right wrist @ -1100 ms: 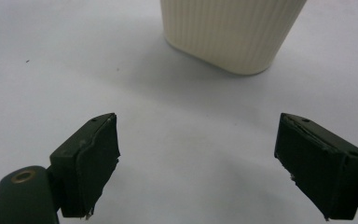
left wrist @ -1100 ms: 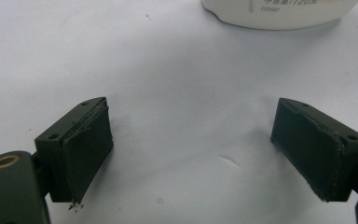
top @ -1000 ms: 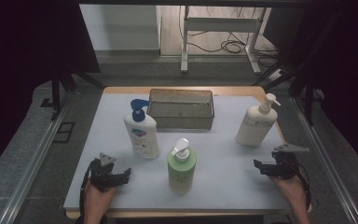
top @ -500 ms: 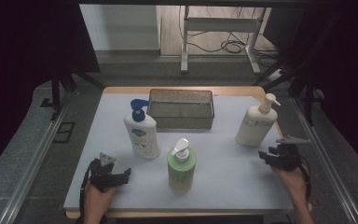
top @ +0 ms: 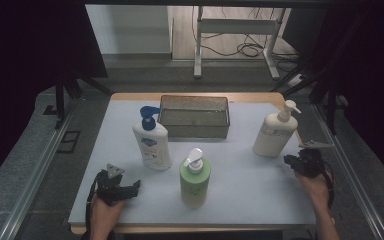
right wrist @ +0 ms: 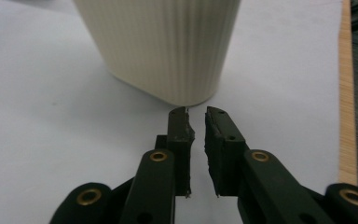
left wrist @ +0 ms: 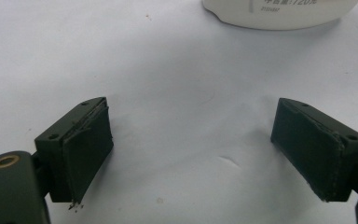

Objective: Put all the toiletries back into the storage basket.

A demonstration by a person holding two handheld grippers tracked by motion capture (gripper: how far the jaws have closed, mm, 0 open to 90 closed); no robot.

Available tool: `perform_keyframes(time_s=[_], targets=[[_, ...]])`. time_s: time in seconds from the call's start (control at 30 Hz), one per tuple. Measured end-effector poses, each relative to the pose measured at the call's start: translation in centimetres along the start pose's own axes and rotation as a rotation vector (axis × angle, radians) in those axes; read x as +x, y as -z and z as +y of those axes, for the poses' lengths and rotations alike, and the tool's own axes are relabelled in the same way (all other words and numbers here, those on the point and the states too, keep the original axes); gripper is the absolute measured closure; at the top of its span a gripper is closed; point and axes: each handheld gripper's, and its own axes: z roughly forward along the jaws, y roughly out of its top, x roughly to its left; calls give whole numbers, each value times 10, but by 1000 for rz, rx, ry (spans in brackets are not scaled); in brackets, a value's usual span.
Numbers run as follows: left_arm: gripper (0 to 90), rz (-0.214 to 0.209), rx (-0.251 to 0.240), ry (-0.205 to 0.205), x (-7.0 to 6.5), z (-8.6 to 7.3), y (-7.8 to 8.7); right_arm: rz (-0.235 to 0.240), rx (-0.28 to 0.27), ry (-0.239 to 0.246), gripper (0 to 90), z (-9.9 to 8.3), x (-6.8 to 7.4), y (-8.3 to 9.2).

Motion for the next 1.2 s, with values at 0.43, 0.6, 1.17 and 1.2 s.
perform_keyframes(time_s=[0.43,0.6,1.17,1.2], targets=[[117,0,0,-2,0,0,0,-46,-15,-58,897,7,-19,-13],[117,0,0,-2,0,0,0,-47,-25,-71,897,11,-27,-19],[117,0,0,-2,0,0,0,-59,-46,-57,896,29,-35,-47],[117,0,0,-2,0,0,0,-59,-46,-57,896,29,-35,-47]])
